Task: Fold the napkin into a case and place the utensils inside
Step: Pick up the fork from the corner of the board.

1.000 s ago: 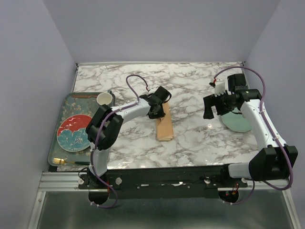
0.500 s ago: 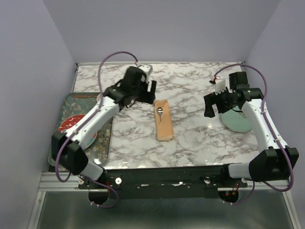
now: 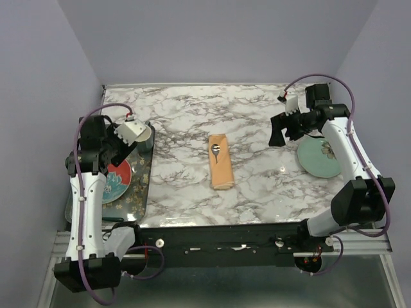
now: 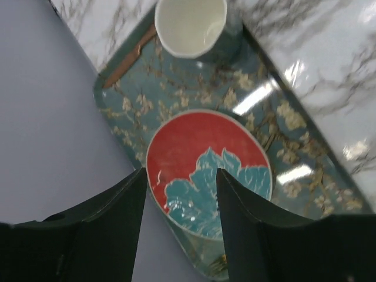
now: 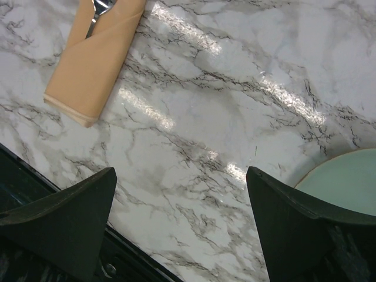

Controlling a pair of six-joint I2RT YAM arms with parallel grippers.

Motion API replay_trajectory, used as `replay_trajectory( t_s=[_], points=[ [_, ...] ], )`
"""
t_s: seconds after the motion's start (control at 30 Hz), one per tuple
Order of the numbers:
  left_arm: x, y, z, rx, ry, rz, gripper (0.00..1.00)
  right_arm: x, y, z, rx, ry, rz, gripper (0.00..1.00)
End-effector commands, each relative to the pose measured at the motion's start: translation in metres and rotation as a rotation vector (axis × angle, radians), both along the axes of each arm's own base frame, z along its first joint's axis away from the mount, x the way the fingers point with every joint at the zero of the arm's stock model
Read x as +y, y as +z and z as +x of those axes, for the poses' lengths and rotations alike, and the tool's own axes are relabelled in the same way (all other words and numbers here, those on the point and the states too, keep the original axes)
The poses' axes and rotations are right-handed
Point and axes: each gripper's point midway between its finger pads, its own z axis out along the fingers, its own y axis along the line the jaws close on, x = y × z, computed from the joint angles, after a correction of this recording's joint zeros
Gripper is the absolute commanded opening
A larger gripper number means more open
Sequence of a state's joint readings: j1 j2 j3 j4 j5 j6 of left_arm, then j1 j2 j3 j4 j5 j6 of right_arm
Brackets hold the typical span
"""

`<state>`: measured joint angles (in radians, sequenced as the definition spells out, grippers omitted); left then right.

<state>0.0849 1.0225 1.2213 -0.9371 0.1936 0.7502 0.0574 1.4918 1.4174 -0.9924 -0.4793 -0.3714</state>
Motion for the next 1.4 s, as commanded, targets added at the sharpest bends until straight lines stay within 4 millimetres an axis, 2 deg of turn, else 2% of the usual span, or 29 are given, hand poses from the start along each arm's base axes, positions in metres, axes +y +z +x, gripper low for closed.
replay_trajectory(
  t_s=[0.0, 0.07, 0.2, 0.27, 0.33, 0.47, 0.5, 0.57, 0.6, 0.7, 0.8, 0.87, 0.93, 0.97, 1.0, 1.03, 1.1, 1.23, 1.27, 1.3, 1.37],
  points=[
    [0.057, -0.051, -0.043, 0.184, 0.038, 0.257, 0.56, 0.01, 0.014, 0.004, 0.007, 0.034, 0.061, 1.0],
    [0.073, -0.06, -0.054, 0.228, 0.111, 0.289, 0.56, 0.011, 0.012, 0.004, 0.017, 0.037, 0.069, 1.0],
    [0.108, -0.097, -0.095, 0.364, 0.158, 0.368, 0.59, 0.012, 0.011, 0.003, 0.018, 0.042, 0.074, 1.0],
    [0.115, -0.107, -0.106, 0.4, 0.178, 0.368, 0.58, 0.012, 0.009, 0.002, 0.023, 0.041, 0.075, 1.0],
    [0.118, -0.111, -0.105, 0.407, 0.24, 0.315, 0.55, 0.013, 0.007, 0.001, 0.028, 0.045, 0.075, 1.0],
    [0.107, -0.093, -0.067, 0.328, 0.343, 0.078, 0.55, 0.013, 0.002, 0.0, 0.045, 0.043, 0.079, 1.0],
    [0.104, -0.083, -0.046, 0.299, 0.335, 0.009, 0.55, 0.013, 0.002, 0.0, 0.047, 0.04, 0.079, 1.0],
    [0.103, -0.075, -0.026, 0.279, 0.409, -0.101, 0.55, 0.012, 0.001, 0.001, 0.053, 0.037, 0.075, 1.0],
    [0.105, -0.068, -0.007, 0.272, 0.414, -0.147, 0.57, 0.011, 0.003, 0.002, 0.046, 0.032, 0.069, 1.0],
    [0.109, -0.06, 0.023, 0.258, 0.444, -0.227, 0.58, 0.009, 0.005, 0.003, 0.036, 0.021, 0.054, 1.0],
    [0.109, -0.061, 0.037, 0.279, 0.482, -0.27, 0.58, 0.007, 0.005, -0.001, 0.033, 0.014, 0.046, 1.0],
    [0.11, -0.067, 0.027, 0.304, 0.486, -0.245, 0.58, 0.004, 0.003, -0.004, 0.03, 0.007, 0.033, 1.0],
    [0.104, -0.084, -0.005, 0.341, 0.333, -0.106, 0.64, 0.003, 0.004, -0.008, 0.015, 0.002, 0.027, 1.0],
    [0.109, -0.09, -0.021, 0.363, 0.302, -0.02, 0.66, 0.002, 0.0, -0.011, 0.016, 0.001, 0.023, 1.0],
    [0.106, -0.104, -0.045, 0.392, 0.252, 0.052, 0.67, 0.002, 0.001, -0.013, 0.008, 0.004, 0.026, 1.0],
    [0.11, -0.111, -0.055, 0.414, 0.198, 0.124, 0.67, 0.003, -0.001, -0.016, 0.011, 0.013, 0.03, 1.0],
    [0.116, -0.123, -0.081, 0.464, 0.23, 0.191, 0.65, 0.008, -0.005, -0.022, 0.023, 0.037, 0.053, 1.0],
    [0.12, -0.131, -0.11, 0.509, 0.267, 0.251, 0.64, 0.009, -0.01, -0.02, 0.044, 0.064, 0.056, 1.0],
    [0.122, -0.134, -0.117, 0.526, 0.235, 0.289, 0.64, 0.009, -0.01, -0.018, 0.044, 0.069, 0.055, 1.0],
    [0.124, -0.144, -0.133, 0.571, 0.226, 0.336, 0.64, 0.009, -0.006, -0.013, 0.028, 0.074, 0.053, 1.0],
    [0.127, -0.153, -0.148, 0.624, 0.166, 0.411, 0.63, 0.011, -0.007, -0.009, 0.036, 0.085, 0.058, 1.0]
  ],
)
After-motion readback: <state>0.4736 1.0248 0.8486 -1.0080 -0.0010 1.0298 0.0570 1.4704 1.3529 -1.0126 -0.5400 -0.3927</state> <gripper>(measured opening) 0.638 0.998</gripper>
